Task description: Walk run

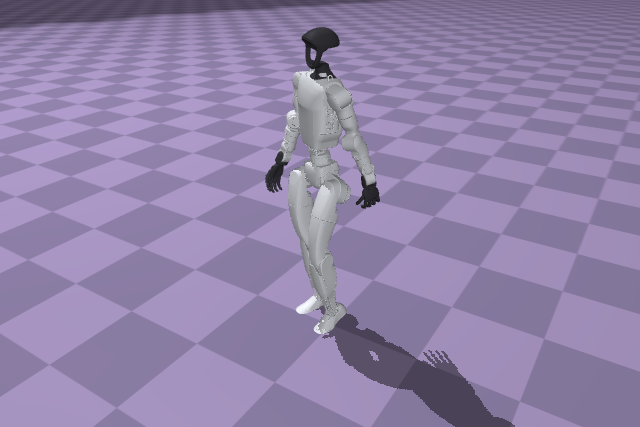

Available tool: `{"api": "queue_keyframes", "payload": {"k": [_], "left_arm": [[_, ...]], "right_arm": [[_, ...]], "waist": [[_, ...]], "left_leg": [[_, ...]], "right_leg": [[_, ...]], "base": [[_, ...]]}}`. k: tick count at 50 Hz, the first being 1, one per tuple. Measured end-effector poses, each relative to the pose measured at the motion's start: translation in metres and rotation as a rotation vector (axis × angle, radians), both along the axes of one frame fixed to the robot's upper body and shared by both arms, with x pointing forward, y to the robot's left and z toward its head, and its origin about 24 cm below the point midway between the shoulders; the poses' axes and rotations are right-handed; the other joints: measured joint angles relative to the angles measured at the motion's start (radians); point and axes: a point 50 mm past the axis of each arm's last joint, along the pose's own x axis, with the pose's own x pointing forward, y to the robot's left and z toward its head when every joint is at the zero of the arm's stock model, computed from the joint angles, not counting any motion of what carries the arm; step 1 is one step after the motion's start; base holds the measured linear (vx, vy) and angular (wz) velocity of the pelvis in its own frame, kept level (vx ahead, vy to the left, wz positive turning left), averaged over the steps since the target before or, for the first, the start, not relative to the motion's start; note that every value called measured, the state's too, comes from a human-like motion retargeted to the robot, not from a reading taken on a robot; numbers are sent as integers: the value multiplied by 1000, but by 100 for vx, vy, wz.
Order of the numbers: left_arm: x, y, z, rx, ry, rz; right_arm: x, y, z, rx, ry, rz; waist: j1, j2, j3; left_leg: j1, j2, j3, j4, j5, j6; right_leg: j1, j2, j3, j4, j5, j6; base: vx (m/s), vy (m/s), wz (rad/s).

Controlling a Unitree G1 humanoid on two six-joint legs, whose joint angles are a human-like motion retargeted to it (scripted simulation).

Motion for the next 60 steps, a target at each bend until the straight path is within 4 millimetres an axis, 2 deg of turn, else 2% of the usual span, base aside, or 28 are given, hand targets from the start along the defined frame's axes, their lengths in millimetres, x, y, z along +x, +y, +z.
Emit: {"api": "queue_keyframes", "payload": {"k": [3, 5, 7, 8, 10, 12, 14, 15, 17, 20, 22, 23, 25, 27, 30, 33, 38, 42, 45, 48, 50, 53, 55, 56, 57, 60], "left_arm": [[-8, -2, 3, -14, 35, -14], [-10, -2, 3, -21, 45, -39], [-9, -1, 3, -21, 38, -64], [-7, 1, 3, -17, 30, -73], [-4, 6, 2, -6, 14, -86], [0, 12, 1, 17, 5, -84], [2, 17, 0, 48, 0, -59], [3, 19, 0, 63, -3, -41], [5, 21, 0, 81, -12, 16], [15, 29, -1, 94, -31, 109], [29, 39, -3, 111, -49, 131], [38, 45, -4, 121, -59, 130], [59, 51, -7, 133, -88, 104], [86, 51, -12, 130, -152, 34], [129, 58, -15, 143, -300, -92], [167, 69, -11, 173, -450, -199], [214, 87, 2, 246, -599, -318], [231, 94, 8, 263, -621, -327], [229, 90, 5, 248, -607, -310], [213, 80, -2, 219, -563, -285], [193, 69, -8, 188, -516, -265], [155, 49, -16, 134, -436, -235], [130, 40, -18, 107, -376, -218], [118, 35, -18, 94, -343, -216], [107, 31, -18, 82, -312, -217], [72, 18, -17, 52, -218, -217]], "right_arm": [[17, 1, 4, -4, -49, 22], [20, 1, 5, -1, -61, 24], [15, 2, 3, 5, -48, 17], [10, 4, 2, 10, -33, 11], [-5, 7, -2, 26, 20, -6], [-29, 11, -7, 58, 108, -22], [-58, 17, -11, 102, 223, -29], [-74, 20, -12, 126, 287, -31], [-104, 28, -11, 167, 409, -27], [-137, 39, -9, 199, 516, -16], [-148, 44, -8, 216, 538, -5], [-150, 46, -7, 226, 545, 6], [-154, 50, -7, 240, 560, 24], [-154, 47, -7, 225, 545, 15], [-151, 45, -8, 201, 485, -2], [-151, 43, -8, 187, 468, -13], [-156, 43, -7, 192, 473, -46], [-158, 44, -7, 181, 466, -65], [-163, 44, -6, 184, 481, -77], [-171, 44, -4, 193, 517, -87], [-174, 42, -3, 195, 543, -91], [-169, 37, -4, 190, 555, -92], [-158, 32, -5, 176, 528, -84], [-150, 30, -6, 167, 504, -79], [-142, 27, -8, 156, 478, -75], [-112, 19, -11, 102, 389, -47]], "waist": [[27, 11, 34], [38, 14, 48], [50, 7, 56], [55, 10, 63], [62, 10, 70], [77, -2, 55], [119, -12, 35], [144, -19, 25], [162, -47, 3], [113, -51, -13], [84, -11, -21], [84, -4, -21], [103, 30, -23], [84, 52, -11], [7, 87, -7], [-35, 92, -18], [-61, 70, -29], [-80, 98, -45], [-104, 120, -53], [-149, 124, -71], [-150, 129, -83], [-172, 123, -78], [-171, 89, -78], [-160, 77, -81], [-176, 77, -78], [-342, 118, -42]], "left_leg": [[-15, -14, -26, -239, -23, 28], [-30, -40, -42, -371, -63, 43], [-46, -92, -87, -475, -91, 1], [-47, -96, -71, -511, -104, -77], [-43, -94, -35, -531, -104, -125], [-36, -112, -49, -493, -54, -8], [-23, -104, -46, -462, -25, 6], [-15, -90, -17, -455, 14, 4], [-6, -113, -59, -424, -18, 53], [15, -93, -47, -368, -87, 91], [63, -10, 17, -370, -134, 87], [82, 15, 8, -362, -162, 71], [117, 43, -1, -362, -203, 73], [178, 22, 39, -385, -221, 99], [248, 27, 36, -421, -242, 91], [314, 7, 64, -446, -276, 86], [426, -45, 90, -475, -331, 74], [482, -19, 125, -482, -347, 34], [513, 4, 112, -455, -328, -4], [533, 21, 72, -408, -224, -58], [540, 50, 88, -361, -91, -99], [485, 85, 52, -161, 175, -128], [410, 77, 54, 33, 302, -107], [368, 74, 56, 113, 352, -72], [315, 74, 24, 194, 370, -49], [129, 44, -215, 371, 234, -55]], "right_leg": [[54, 56, 70, 3, -25, -7], [89, 81, 102, 3, -40, -10], [123, 88, 114, 7, -53, -8], [140, 100, 116, 12, -59, -8], [171, 116, 112, 24, -63, -5], [185, 108, 91, 38, -43, 17], [202, 107, 95, 65, 10, 53], [210, 104, 101, 85, 48, 77], [206, 71, 95, 151, 179, 175], [153, 92, 115, 324, 412, 402], [77, 149, 41, 474, 503, 496], [34, 150, -25, 558, 538, 497], [-30, 150, -29, 629, 539, 497], [-103, 106, -8, 713, 407, 485], [-215, 36, -66, 707, 264, 408], [-292, -43, -62, 556, 182, 371], [-360, -209, -135, 203, 171, 304], [-411, -196, -84, -18, 160, 231], [-391, -186, -104, -30, 176, 201], [-370, -195, -134, 25, 237, 231], [-343, -182, -126, 58, 226, 216], [-284, -190, -140, 83, 161, 166], [-238, -199, -137, 71, 138, 134], [-216, -192, -128, 66, 119, 124], [-191, -188, -149, 58, 105, 118], [-135, -194, -338, 33, 104, 119]], "base": [[64, -27, -129], [57, -20, -88], [70, -21, -71], [66, -19, -58], [71, -18, -45], [82, -18, -62], [83, -16, -130], [89, -14, -151], [96, -14, -115], [75, -20, -33], [64, -48, -46], [69, -51, -106], [55, -4, -126], [60, 24, -29], [64, -6, 34], [59, -14, -21], [65, -22, -37], [73, -32, -9], [77, -40, 37], [82, -49, 71], [77, -47, 21], [79, -47, 23], [70, -45, -11], [68, -45, 11], [74, -48, 141], [54, -40, 155]]}}
